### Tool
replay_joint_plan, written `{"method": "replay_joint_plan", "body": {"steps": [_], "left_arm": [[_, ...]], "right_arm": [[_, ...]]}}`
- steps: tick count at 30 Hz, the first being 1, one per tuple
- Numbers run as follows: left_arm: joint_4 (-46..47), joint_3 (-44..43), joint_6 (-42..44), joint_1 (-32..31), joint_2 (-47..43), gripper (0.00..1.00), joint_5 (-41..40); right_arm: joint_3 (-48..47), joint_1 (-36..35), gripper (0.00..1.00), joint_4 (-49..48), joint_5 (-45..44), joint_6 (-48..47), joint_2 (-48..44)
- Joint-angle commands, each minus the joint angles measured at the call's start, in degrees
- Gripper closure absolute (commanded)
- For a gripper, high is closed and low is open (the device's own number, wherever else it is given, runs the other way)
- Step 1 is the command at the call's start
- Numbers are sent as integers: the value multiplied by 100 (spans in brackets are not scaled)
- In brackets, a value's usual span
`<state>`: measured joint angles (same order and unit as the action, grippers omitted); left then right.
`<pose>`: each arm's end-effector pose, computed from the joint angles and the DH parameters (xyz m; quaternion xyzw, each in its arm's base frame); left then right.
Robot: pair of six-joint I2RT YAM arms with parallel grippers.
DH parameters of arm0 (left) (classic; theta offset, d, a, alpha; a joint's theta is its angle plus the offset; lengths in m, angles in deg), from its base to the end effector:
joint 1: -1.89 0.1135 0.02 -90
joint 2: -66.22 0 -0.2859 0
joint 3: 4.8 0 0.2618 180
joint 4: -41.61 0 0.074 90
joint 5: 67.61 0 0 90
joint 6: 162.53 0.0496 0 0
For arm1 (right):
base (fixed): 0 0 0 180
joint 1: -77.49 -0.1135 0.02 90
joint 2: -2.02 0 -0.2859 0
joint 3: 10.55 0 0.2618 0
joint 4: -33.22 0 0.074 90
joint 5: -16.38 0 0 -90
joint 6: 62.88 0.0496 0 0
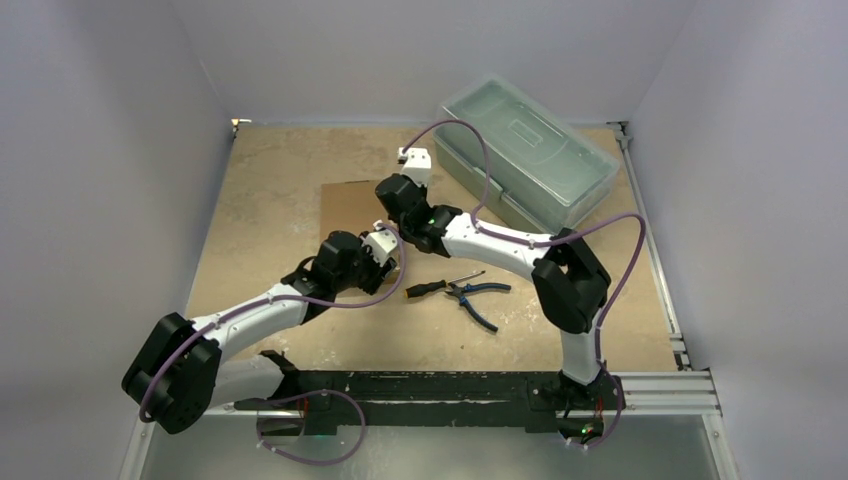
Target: Unpack the express box
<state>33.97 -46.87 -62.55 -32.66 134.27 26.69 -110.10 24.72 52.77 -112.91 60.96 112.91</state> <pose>0.2049 -0.1456 0.1956 0.3501 0.8084 -0.1328 0.4542 0.3124 0.3593 0.2714 0.0289 0.8354 0.1058 0.5386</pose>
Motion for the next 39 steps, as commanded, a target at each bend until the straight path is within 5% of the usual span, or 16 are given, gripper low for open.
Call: {"method": "replay_joint_plan", "body": {"steps": [1,39], "left_arm": [[150,-170,-153,80,35,51,-21],[130,-185,-118,101,22,52,-8]], "right_arm": [[96,-132,100,52,184,212,-289],[682,-573,100,674,179,957,-915]]}}
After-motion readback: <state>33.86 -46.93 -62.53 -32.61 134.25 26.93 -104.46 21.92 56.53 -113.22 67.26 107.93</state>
